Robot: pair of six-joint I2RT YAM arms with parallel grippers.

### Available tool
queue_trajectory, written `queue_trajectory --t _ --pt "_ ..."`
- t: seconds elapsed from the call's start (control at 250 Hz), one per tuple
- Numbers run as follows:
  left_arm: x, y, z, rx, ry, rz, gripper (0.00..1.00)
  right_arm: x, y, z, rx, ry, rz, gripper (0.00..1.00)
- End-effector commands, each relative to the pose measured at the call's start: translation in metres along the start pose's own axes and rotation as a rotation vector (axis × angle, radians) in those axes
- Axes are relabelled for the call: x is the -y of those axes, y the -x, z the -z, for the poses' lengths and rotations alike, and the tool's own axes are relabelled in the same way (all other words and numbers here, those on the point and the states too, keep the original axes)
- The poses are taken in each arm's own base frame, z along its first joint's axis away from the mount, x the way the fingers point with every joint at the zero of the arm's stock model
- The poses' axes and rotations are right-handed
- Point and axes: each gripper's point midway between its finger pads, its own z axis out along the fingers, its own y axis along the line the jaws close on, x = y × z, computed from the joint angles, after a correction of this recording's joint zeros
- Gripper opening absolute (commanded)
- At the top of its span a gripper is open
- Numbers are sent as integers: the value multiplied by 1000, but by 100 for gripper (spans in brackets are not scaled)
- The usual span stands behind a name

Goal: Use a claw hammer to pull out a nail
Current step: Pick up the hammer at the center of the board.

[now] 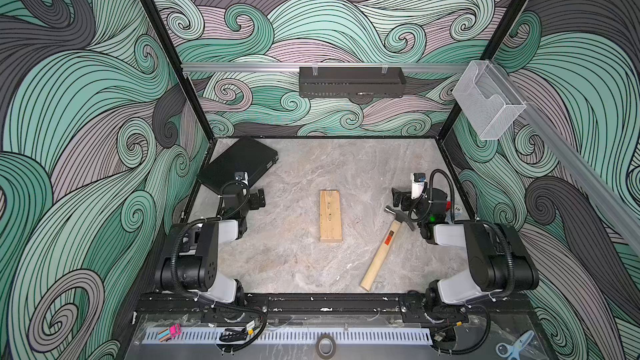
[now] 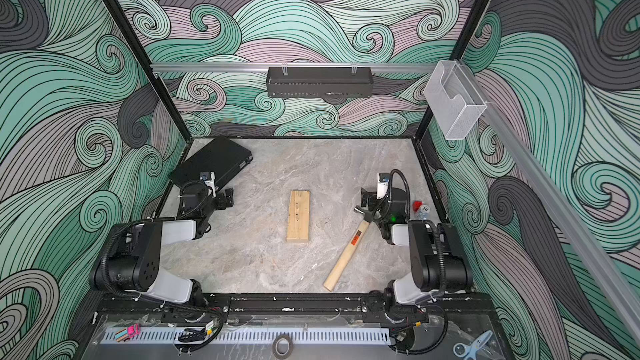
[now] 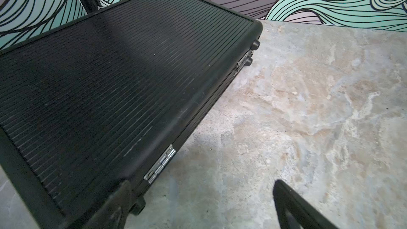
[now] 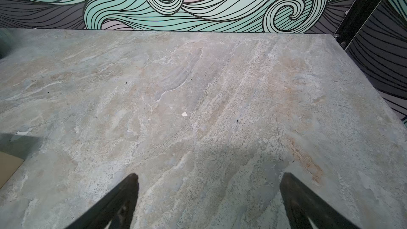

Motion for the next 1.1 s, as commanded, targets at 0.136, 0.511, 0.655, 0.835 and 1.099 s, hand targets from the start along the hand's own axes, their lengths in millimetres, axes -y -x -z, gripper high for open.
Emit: queue_trajectory --t 0.136,0.511,0.655,0.835,1.099 --pt "-8 14 -2 35 37 4 99 2 6 1 25 -14 14 100" --pt "-9 14 -2 33 36 7 99 2 6 1 25 -14 14 100" --pt "-9 14 -3 33 36 6 99 2 5 1 21 -15 13 100" --pt "-8 14 -3 32 35 8 99 2 8 3 36 -17 16 100" --pt "-18 35 1 -27 97 30 99 -30 47 20 -36 70 118 100"
